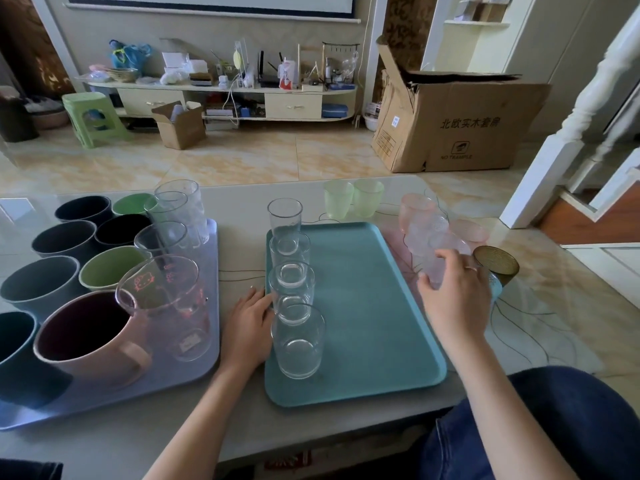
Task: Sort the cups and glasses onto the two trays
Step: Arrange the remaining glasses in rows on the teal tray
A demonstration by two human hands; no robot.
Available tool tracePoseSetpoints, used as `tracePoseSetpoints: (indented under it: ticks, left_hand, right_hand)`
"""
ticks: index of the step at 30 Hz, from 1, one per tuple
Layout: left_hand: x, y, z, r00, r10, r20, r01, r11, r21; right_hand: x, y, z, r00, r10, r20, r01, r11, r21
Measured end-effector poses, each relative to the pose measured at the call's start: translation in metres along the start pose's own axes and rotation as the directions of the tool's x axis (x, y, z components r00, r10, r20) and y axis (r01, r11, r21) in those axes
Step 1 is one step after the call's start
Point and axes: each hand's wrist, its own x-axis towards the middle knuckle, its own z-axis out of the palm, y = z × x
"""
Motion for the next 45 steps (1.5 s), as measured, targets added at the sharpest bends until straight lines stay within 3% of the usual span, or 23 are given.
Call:
tracePoseSetpoints:
  ticks: [4, 8, 13, 16, 19, 21, 25, 30, 41, 45]
  left_hand:
    - [0.000, -0.001, 0.000, 1.000, -0.017, 0.011, 0.017, 1.000, 0.009]
    - [0.000, 0.000, 0.000, 0.999, -0.039, 0.010, 0.039, 0.999, 0.031]
    - [-0.001, 0.003, -0.002, 0.997, -0.071, 0.008, 0.071, 0.997, 0.033]
    - [0.000, 0.014, -0.007, 0.990, -0.129, -0.054, 0.122, 0.986, -0.115]
    - [0.006, 0.025, -0.013, 0.958, -0.242, -0.152, 0.198, 0.946, -0.258]
    - [0.014, 0.026, -0.014, 0.942, -0.275, -0.194, 0.231, 0.947, -0.222]
    - [0.025, 0.026, -0.009, 0.938, -0.252, -0.237, 0.248, 0.968, -0.045]
    - [0.024, 0.023, -0.005, 0.928, -0.257, -0.268, 0.247, 0.966, -0.071]
    - [0.026, 0.025, -0.007, 0.922, -0.279, -0.268, 0.268, 0.960, -0.075]
    - [0.025, 0.028, -0.008, 0.925, -0.278, -0.260, 0.265, 0.961, -0.083]
  right_hand:
    - [-0.001, 0.025, -0.006, 0.989, 0.147, -0.001, -0.143, 0.964, -0.222]
    - [-0.005, 0.035, -0.002, 0.987, 0.148, 0.066, -0.122, 0.947, -0.296]
    - [-0.016, 0.024, -0.003, 0.997, 0.056, -0.050, -0.066, 0.974, -0.215]
    - [-0.026, 0.006, 0.000, 0.982, -0.120, -0.149, 0.099, 0.985, -0.138]
    - [-0.018, -0.019, 0.011, 0.948, -0.300, -0.106, 0.301, 0.954, -0.001]
    - [-0.003, -0.035, 0.026, 0.938, -0.346, -0.013, 0.346, 0.933, 0.095]
    - [0.037, -0.065, 0.063, 0.910, -0.375, 0.174, 0.344, 0.921, 0.185]
    - [0.069, -0.093, 0.104, 0.855, -0.440, 0.274, 0.395, 0.895, 0.205]
    - [0.080, -0.091, 0.122, 0.810, -0.462, 0.361, 0.411, 0.887, 0.212]
    - [0.087, -0.073, 0.090, 0.850, -0.457, 0.262, 0.425, 0.889, 0.174]
